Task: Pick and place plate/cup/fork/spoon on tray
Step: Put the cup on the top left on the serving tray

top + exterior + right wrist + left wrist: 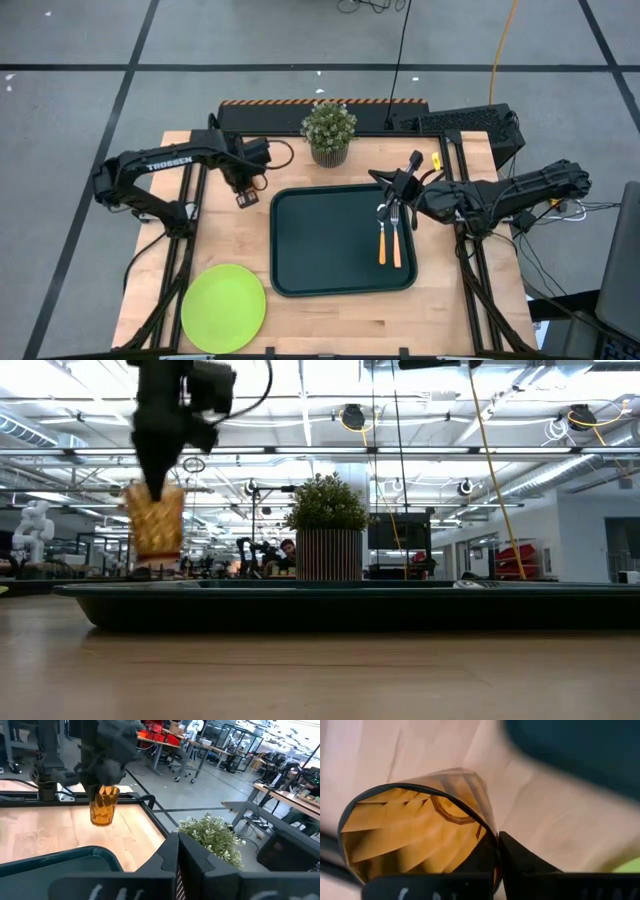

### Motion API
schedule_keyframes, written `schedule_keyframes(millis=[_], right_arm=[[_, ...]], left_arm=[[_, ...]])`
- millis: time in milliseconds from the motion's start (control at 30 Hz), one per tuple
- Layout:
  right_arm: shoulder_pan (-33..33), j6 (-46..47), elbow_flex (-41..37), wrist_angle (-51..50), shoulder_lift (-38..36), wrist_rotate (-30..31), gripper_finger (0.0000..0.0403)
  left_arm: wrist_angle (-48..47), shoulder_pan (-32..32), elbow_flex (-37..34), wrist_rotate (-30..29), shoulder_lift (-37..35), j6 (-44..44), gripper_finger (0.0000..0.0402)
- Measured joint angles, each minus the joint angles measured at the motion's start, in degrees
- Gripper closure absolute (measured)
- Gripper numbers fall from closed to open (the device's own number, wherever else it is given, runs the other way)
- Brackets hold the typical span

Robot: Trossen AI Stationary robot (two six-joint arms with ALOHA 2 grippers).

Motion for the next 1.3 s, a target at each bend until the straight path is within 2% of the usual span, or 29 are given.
schedule_keyframes(millis=[133,300,467,600,733,1033,1133,1300], right_arm=[[-0.7,0.0,0.0,0.0,0.0,0.0,0.0403],[-1.7,0.1,0.0,0.0,0.0,0.0,0.0403],[-2.2,0.1,0.0,0.0,0.0,0.0,0.0403],[-2.2,-0.5,0.0,0.0,0.0,0.0,0.0403],[-2.2,-1.2,0.0,0.0,0.0,0.0,0.0403],[-2.2,-1.4,0.0,-0.9,0.0,0.0,0.0403],[-2.2,-1.5,0.0,-1.7,-0.1,0.1,0.0403],[-2.2,-1.2,0.0,-3.1,-0.7,3.9,0.0403]], left_arm=[[0.5,-2.7,5.3,2.8,0.1,-5.7,0.0394],[-0.8,-7.1,9.7,3.3,3.5,-11.2,0.0394],[-5.1,-11.6,14.8,4.2,11.7,-11.0,0.0394],[-9.5,-13.1,20.7,2.3,17.7,-9.3,0.0394],[-8.3,-13.3,25.0,1.8,21.4,-8.1,0.0394],[-7.4,-13.2,27.1,1.4,29.2,-5.0,0.0394],[-6.7,-13.2,27.1,1.4,30.0,-4.8,0.0394],[-3.5,-13.3,27.2,2.9,30.0,-4.9,0.0394]])
